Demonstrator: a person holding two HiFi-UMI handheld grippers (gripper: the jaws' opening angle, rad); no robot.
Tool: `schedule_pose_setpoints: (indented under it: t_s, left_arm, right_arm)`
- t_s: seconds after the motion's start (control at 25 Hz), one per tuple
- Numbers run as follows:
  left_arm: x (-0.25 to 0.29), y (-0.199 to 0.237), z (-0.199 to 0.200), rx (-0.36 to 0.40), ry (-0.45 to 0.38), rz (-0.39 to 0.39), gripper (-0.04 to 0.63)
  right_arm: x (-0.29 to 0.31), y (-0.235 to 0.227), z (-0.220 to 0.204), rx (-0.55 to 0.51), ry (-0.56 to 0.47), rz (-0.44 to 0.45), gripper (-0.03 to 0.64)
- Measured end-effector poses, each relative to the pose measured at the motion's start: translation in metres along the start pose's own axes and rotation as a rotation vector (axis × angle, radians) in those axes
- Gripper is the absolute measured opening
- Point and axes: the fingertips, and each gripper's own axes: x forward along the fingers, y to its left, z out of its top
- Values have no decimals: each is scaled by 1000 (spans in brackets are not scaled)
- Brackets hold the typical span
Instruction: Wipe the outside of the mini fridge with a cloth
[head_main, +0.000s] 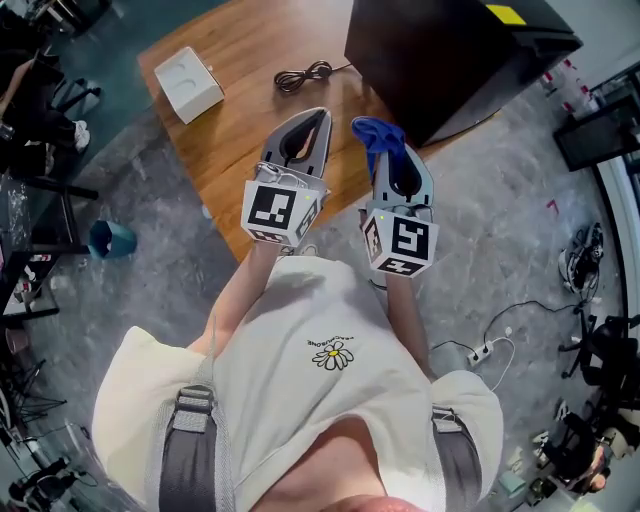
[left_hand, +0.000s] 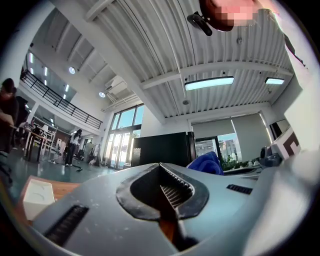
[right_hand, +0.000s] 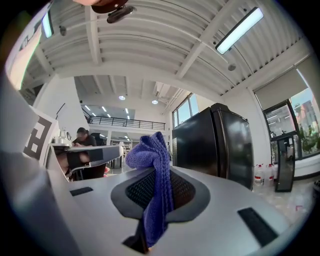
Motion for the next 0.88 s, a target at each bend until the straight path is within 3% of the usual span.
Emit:
schedule_pose_setpoints:
  t_s: [0.52, 0.68, 0.88]
  left_arm:
    - [12, 15, -8, -19, 3, 11, 5]
    - [18, 19, -1, -42, -61, 4, 5]
    - [21, 19, -7, -19, -33, -6, 5]
  right_arm:
    - [19, -7, -7, 8, 29, -1, 61]
    - [23, -6, -9, 18, 24, 0, 61]
    - [25, -8, -8, 10, 14, -10, 61]
